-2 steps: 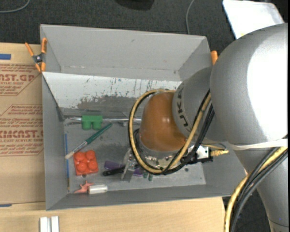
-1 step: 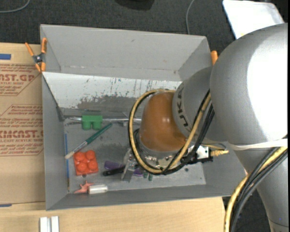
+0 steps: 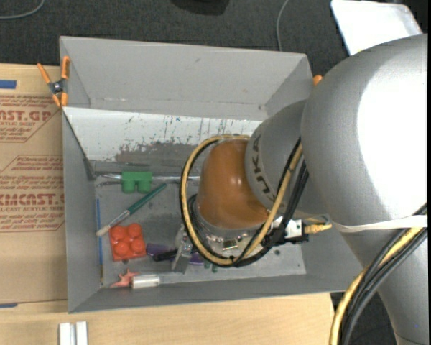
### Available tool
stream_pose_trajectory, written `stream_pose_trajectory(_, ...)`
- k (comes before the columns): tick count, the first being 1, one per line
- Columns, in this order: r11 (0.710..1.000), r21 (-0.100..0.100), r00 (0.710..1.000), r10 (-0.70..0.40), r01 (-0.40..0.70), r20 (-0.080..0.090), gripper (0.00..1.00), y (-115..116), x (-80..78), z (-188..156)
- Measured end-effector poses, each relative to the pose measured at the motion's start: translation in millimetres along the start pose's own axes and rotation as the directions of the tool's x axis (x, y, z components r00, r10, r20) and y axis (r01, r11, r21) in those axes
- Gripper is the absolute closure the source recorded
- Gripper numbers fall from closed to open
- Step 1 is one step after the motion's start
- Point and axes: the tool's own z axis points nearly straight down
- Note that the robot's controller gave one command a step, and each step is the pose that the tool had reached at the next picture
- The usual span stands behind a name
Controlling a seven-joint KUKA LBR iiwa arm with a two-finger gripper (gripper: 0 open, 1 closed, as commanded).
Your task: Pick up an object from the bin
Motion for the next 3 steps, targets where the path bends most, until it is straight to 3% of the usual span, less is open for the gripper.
stream_pose_trajectory(1, 0.983, 0.0, 0.983, 0.183, -0.183, 0.002, 1.0, 29, 4.9, 3)
stream_pose_trajectory(2, 0.999, 0.0, 0.999, 0.051, -0.051, 0.002, 1.0, 58, 6.7, 4)
stream_pose_trajectory(3, 0.998, 0.002, 0.998, -0.07, 0.07, 0.002, 1.0, -8, -50.7, -7)
